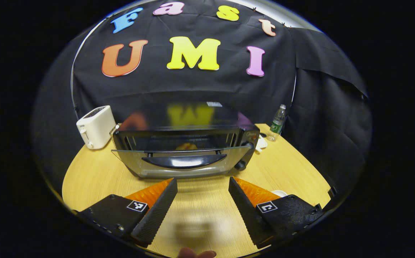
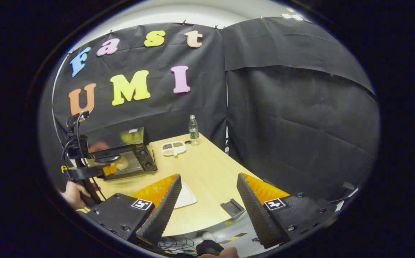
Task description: Open the electric oven with the left hand, put the food in, and close the electric oven.
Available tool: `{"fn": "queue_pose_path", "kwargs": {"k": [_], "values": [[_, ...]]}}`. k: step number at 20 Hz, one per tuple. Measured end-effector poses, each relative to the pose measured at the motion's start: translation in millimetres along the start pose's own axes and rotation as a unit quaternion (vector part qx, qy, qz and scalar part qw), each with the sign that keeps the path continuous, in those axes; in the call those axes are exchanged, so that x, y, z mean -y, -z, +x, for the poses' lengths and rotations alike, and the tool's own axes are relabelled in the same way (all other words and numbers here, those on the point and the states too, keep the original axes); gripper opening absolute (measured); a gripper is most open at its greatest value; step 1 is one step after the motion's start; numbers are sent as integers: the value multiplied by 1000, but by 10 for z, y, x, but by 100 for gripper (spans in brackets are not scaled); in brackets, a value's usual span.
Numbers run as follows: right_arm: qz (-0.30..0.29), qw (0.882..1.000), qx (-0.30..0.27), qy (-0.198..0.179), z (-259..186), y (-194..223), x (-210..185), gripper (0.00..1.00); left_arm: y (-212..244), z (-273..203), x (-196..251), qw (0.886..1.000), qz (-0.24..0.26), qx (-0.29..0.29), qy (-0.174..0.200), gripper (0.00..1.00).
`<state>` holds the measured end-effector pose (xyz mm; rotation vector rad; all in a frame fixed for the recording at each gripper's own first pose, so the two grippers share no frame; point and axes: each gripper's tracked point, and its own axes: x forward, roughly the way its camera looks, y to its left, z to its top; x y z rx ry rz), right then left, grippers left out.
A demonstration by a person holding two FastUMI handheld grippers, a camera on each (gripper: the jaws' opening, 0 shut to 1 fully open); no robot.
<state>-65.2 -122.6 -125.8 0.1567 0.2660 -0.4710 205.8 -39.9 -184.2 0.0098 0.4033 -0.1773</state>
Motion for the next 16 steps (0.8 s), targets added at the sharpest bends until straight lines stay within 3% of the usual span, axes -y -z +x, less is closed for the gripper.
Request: {"fn": "queue_pose_path", "kwargs": {"k": [6, 7, 8, 12, 16], "values": [[10, 999, 34, -14, 120, -371, -141, 97, -713, -275, -17, 998, -4, 64, 15, 95], [7, 999, 47, -22, 146, -510, -213, 97, -867, -386, -36, 997, -8, 80, 17, 100], [3, 998, 60, -31, 196, -644, -290, 97, -1030, -489, -67, 995, -11, 97, 16, 95], [6, 992, 94, -84, 396, -1106, -689, 98, -1627, -993, -223, 987, -29, 155, 2, 95], [-12, 983, 125, -132, 477, -1523, -1097, 97, -1947, -1408, -445, 981, -46, 186, -20, 94]]}}
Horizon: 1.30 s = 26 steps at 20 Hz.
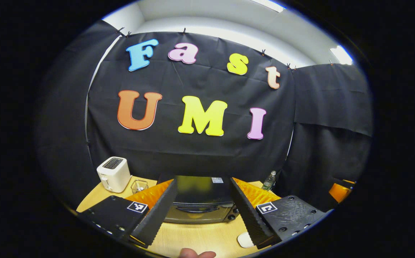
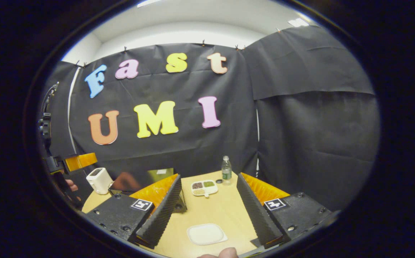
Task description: Open the electric oven with the left hand, put the food in, and close the electric oven.
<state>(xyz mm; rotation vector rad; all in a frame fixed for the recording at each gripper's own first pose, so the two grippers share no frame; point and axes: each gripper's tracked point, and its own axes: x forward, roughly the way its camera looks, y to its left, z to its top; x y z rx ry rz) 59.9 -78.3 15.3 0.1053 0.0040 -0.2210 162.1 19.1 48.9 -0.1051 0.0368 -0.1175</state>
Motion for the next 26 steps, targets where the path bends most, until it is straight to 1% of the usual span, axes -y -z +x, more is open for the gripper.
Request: {"fn": "queue_pose_path", "kwargs": {"k": [3, 5, 7, 9, 12, 16, 19, 21, 26], "values": [[-12, 999, 19, -38, 128, -215, -293, 97, -215, -170, -168, 999, 18, 18, -24, 94], [-15, 998, 23, -65, 184, -275, -514, 97, -310, -337, -208, 999, 22, 26, -35, 95], [-24, 997, 25, -76, 221, -289, -632, 97, -365, -487, -209, 998, 21, 35, -38, 94], [-36, 994, 34, -95, 198, -347, -824, 97, -352, -655, -214, 998, 23, 39, -39, 94], [-43, 990, 33, -128, 126, -263, -1085, 97, -292, -865, -215, 998, 17, 41, -45, 94], [-56, 986, 25, -156, 25, -112, -1336, 96, -258, -1014, -222, 997, 15, 48, -50, 94], [-67, 982, 40, -171, -54, -126, -1461, 96, -220, -1033, -255, 997, 32, 51, -52, 94], [-66, 982, 35, -176, -70, -76, -1504, 96, -171, -1026, -253, 997, 37, 49, -51, 94], [-55, 985, 11, -166, -22, -24, -1561, 96, -144, -1012, -319, 997, 35, 43, -44, 94]]}}
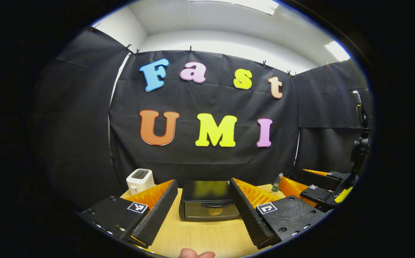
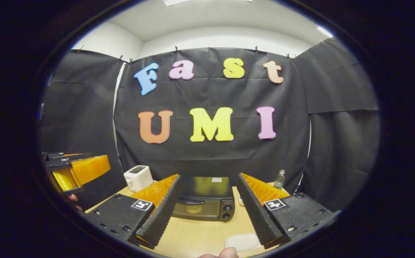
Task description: Open the electric oven with the left hand, put the food in, and close the electric oven.
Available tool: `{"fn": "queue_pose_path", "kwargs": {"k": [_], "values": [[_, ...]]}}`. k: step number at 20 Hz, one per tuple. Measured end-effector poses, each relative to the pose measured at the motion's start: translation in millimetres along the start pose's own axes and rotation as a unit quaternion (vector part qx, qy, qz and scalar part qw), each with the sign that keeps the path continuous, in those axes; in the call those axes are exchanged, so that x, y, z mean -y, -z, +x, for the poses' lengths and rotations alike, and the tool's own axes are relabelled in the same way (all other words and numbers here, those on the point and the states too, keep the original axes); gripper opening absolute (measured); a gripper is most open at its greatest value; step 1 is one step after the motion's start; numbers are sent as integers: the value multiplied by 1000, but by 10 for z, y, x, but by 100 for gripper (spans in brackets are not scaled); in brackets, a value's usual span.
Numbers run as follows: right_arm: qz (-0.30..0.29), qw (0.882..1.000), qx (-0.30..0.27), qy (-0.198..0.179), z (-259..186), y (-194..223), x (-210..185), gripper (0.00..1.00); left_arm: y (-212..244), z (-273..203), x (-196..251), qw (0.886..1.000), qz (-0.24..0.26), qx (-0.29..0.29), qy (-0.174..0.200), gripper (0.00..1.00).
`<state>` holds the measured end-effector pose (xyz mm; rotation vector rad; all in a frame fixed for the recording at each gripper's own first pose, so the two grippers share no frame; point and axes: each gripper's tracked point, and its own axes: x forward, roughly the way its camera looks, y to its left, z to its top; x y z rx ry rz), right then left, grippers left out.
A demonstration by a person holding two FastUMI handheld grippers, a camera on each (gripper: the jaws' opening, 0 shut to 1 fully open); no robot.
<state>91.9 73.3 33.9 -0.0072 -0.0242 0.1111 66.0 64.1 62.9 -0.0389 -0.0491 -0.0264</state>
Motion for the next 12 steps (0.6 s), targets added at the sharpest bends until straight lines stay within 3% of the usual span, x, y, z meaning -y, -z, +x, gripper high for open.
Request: {"fn": "queue_pose_path", "kwargs": {"k": [12], "values": [[-5, 1000, -1, -3, 56, -101, -197, 97, 42, 12, -139, 1000, 3, -5, -3, 94]]}}
